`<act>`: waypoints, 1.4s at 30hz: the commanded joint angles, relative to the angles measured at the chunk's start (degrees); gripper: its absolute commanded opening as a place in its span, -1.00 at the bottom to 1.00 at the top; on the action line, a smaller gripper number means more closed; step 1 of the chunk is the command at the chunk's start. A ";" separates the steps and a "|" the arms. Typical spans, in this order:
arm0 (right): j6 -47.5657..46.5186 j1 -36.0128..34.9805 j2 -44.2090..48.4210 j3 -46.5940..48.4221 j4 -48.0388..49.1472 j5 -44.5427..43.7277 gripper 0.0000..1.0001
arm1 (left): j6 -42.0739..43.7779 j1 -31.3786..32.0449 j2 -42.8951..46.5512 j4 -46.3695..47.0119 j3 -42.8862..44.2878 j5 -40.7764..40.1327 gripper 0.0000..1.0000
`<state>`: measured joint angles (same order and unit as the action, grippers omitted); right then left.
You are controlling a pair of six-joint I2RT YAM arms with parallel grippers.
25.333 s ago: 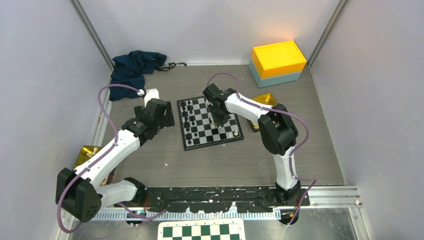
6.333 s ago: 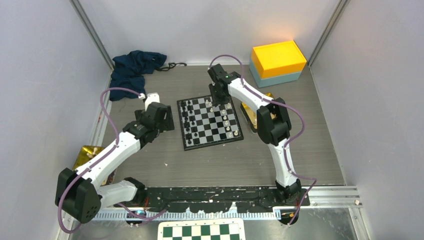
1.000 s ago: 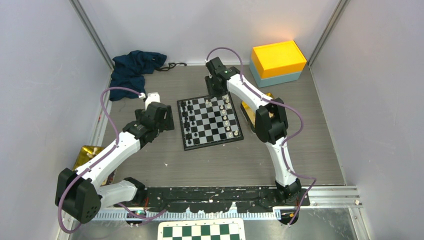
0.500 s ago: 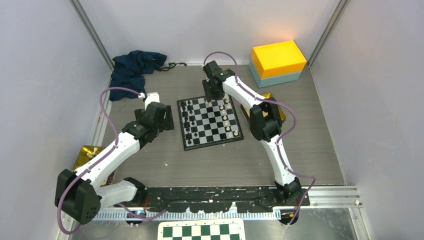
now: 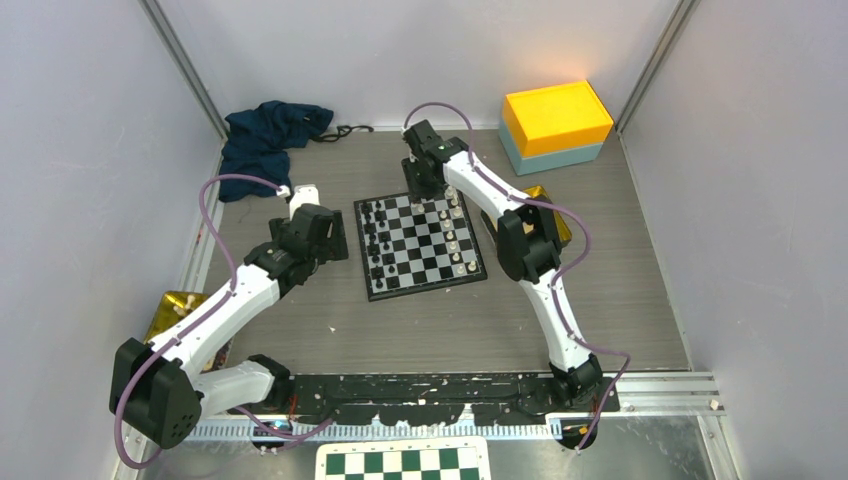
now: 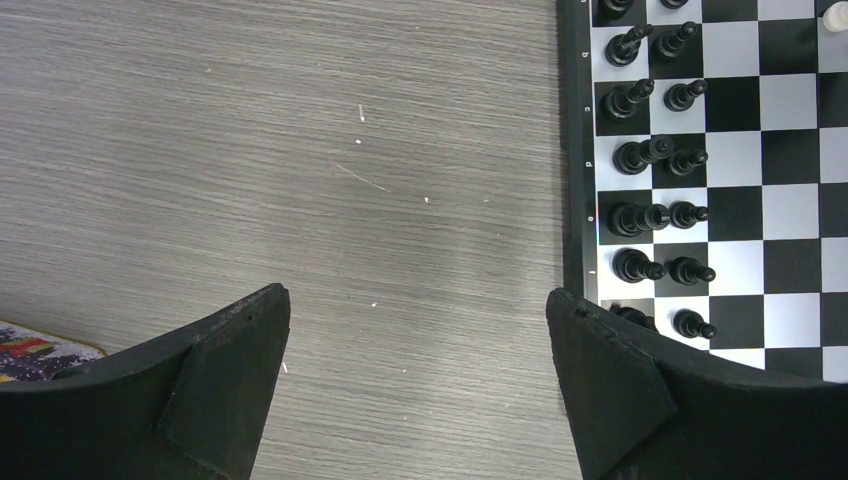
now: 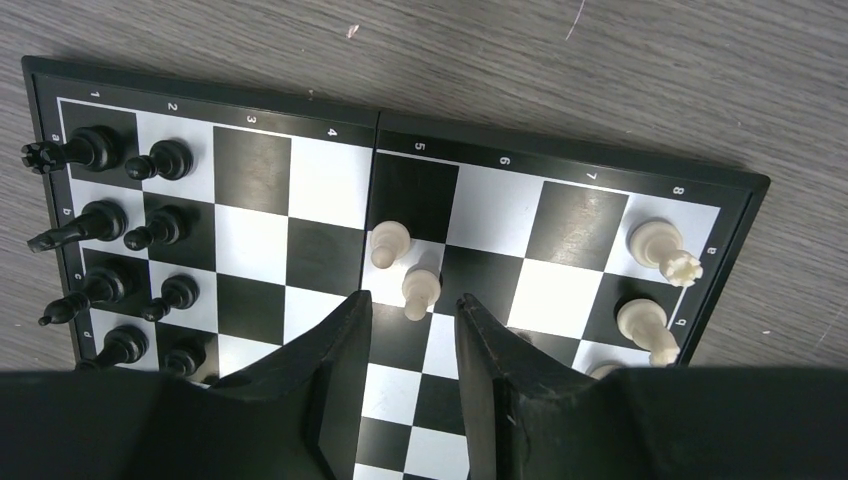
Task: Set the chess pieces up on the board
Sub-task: Pick up the chess piece from the chessboard.
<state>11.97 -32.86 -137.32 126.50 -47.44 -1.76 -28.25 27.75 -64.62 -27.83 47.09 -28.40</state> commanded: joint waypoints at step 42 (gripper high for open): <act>0.20 -0.51 0.25 -0.32 0.19 -0.85 -0.72 | -0.53 -0.15 2.22 2.92 -1.21 -0.51 0.99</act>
<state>12.32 -33.01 -138.93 126.72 -48.14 -1.67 -28.27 27.75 -63.86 -27.44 46.04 -28.40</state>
